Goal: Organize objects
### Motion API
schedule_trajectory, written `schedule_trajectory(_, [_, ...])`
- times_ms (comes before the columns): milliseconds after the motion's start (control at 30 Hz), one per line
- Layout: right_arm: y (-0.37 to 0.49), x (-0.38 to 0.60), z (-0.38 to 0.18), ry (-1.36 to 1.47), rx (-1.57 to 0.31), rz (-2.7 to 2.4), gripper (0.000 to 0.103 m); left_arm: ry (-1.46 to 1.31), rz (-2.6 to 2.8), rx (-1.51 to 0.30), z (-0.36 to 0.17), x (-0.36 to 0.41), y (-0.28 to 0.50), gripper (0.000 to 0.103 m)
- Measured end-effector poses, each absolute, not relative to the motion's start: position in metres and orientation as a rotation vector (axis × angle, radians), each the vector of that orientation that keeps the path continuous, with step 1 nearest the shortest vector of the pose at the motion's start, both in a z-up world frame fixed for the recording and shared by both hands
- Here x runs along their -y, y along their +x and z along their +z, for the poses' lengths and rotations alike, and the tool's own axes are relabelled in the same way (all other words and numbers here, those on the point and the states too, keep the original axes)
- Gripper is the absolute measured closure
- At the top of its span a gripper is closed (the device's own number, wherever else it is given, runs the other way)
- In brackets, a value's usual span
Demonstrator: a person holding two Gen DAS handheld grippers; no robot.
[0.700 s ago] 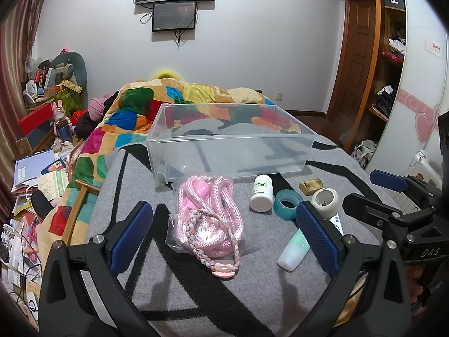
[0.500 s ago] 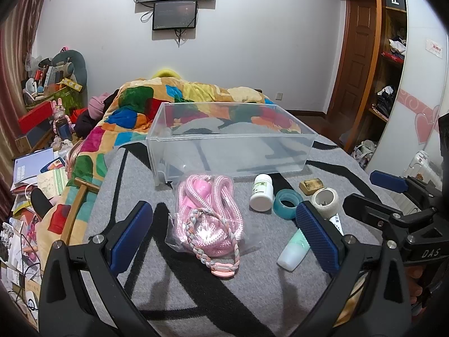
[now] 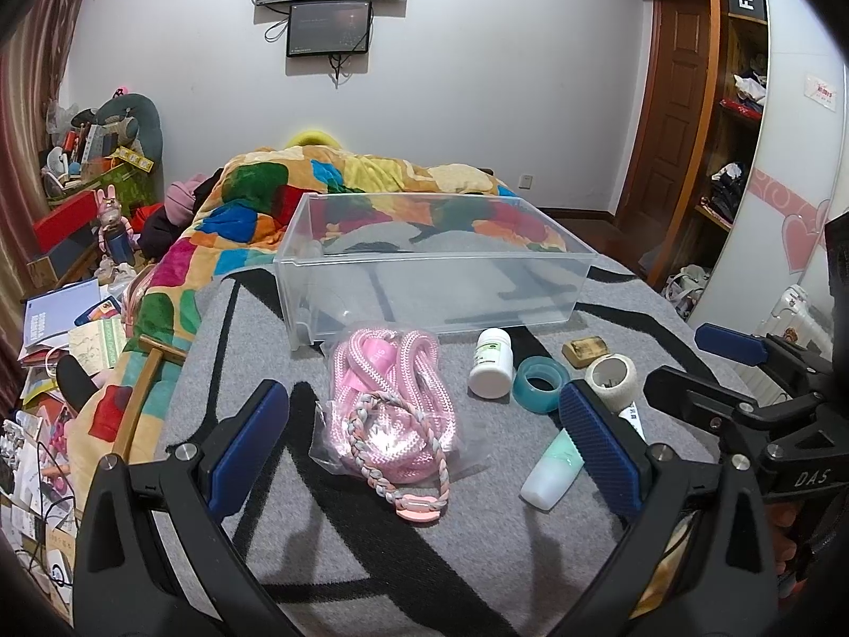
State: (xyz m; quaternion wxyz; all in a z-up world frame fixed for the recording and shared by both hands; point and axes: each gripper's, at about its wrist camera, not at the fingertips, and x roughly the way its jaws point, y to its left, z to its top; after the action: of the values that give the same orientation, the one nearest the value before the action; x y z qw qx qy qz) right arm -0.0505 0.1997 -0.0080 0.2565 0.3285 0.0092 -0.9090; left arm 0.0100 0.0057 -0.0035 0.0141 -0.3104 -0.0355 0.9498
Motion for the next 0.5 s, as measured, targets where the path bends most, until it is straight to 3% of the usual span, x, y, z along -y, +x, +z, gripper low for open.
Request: schedule_trajectory(500, [-0.0507,-0.1993,-0.0079,0.894,-0.023,-2.464,0.000,-0.973,2.949,0.131,-0.0014,-0.0040,0.0110,0.000])
